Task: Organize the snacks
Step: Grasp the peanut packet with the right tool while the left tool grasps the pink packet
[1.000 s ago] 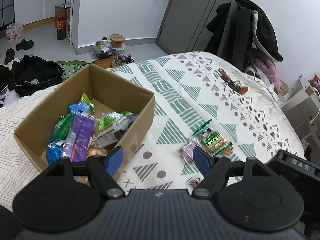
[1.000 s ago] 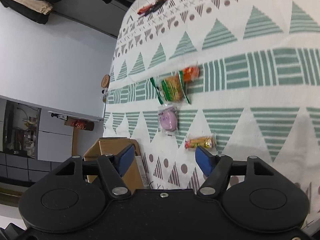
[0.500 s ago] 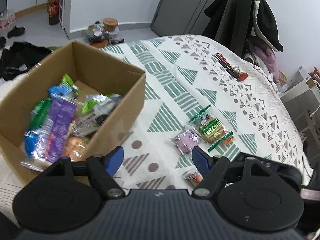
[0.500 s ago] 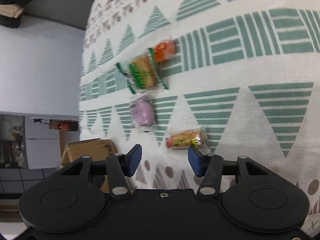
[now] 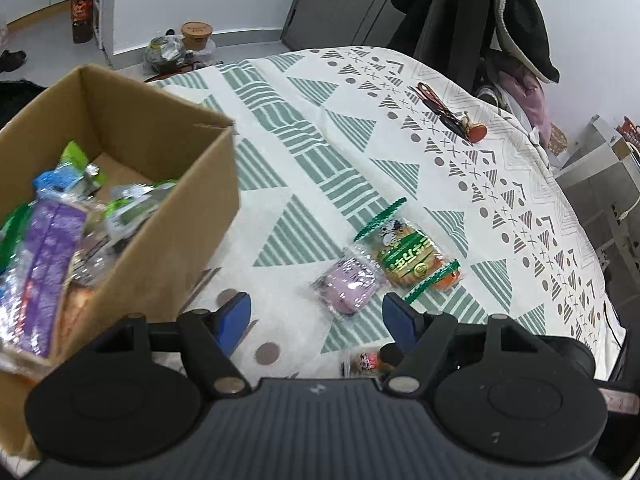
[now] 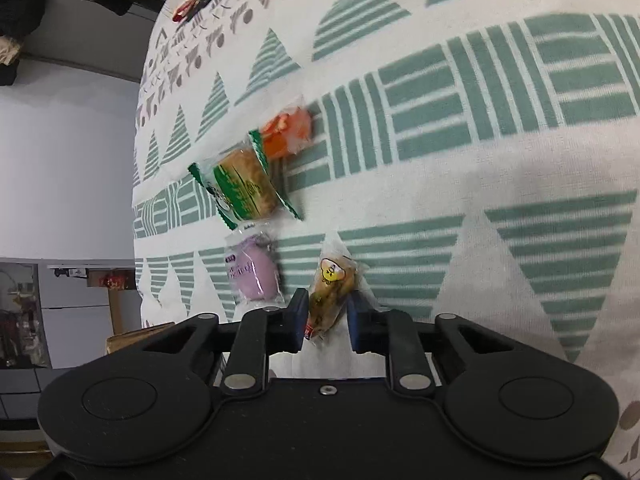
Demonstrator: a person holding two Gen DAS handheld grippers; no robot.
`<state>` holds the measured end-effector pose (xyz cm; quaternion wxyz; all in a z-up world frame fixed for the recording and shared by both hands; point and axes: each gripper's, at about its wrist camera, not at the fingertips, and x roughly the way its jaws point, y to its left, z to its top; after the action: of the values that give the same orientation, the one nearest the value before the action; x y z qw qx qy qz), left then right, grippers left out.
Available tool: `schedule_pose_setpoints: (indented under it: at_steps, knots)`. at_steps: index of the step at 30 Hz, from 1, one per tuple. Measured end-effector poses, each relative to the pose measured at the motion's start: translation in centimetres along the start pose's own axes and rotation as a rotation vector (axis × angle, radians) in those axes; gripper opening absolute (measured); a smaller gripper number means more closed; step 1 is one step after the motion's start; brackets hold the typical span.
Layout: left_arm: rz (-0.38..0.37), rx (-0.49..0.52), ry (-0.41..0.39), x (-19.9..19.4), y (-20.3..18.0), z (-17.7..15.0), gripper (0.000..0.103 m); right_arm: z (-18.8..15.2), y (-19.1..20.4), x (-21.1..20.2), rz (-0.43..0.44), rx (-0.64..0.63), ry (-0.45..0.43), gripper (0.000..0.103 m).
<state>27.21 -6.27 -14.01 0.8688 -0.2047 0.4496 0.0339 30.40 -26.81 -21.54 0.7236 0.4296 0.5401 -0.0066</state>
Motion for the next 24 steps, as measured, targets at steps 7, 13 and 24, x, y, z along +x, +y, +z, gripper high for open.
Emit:
schedule_pose_setpoints:
  at_steps: [7, 13, 24]
  knots:
    - [0.008, 0.067, 0.005, 2.4, -1.6, 0.2, 0.072, 0.6, -0.1, -1.2, -0.023, -0.014, -0.064, 0.013]
    - [0.013, 0.115, 0.012, 4.3, -2.4, 0.0, 0.072, 1.3, -0.9, -2.8, -0.062, -0.009, -0.144, 0.013]
    - [0.028, 0.140, 0.041, 6.8, -2.9, 0.0, 0.054, 1.8, -0.6, -2.1, -0.077, -0.017, -0.156, 0.030]
